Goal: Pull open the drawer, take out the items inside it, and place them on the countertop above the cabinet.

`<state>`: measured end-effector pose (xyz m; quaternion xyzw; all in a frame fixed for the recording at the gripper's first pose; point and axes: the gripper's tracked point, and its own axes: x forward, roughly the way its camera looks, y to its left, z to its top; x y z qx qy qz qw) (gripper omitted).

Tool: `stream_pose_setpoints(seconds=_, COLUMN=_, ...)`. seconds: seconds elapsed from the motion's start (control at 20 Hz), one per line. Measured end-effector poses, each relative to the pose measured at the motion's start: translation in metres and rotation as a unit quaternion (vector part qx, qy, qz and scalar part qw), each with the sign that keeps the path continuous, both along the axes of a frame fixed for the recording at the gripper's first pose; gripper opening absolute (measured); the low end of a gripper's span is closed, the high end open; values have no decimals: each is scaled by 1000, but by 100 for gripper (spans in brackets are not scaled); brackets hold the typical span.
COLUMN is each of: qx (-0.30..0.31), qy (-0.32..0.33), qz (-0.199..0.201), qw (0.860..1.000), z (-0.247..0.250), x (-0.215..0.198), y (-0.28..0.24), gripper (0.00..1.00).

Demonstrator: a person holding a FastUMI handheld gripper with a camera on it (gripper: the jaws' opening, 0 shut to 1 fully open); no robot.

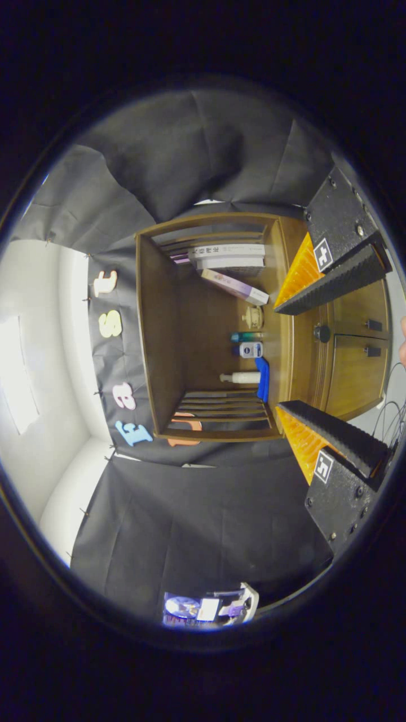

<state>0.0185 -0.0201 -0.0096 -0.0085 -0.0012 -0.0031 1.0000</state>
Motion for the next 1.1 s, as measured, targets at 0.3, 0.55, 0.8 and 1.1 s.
stream_pose_setpoints(seconds=0.3, qx=-9, qy=9, qz=7, qw=1000, z=-16, x=33, y=-5, gripper=99)
stream_pose_setpoints(seconds=0.55, qx=-15, qy=39, qz=1, qw=999, z=-52, x=86, y=-18, gripper=99)
stream_pose_setpoints(seconds=0.8, qx=-34, qy=86, qz=-20, qw=996, z=-104, x=141, y=-32, gripper=99)
stream_pose_setpoints(seconds=1.1, qx=-31, qy=151, qz=-57, qw=986, z=-172, x=174, y=-62, gripper=92)
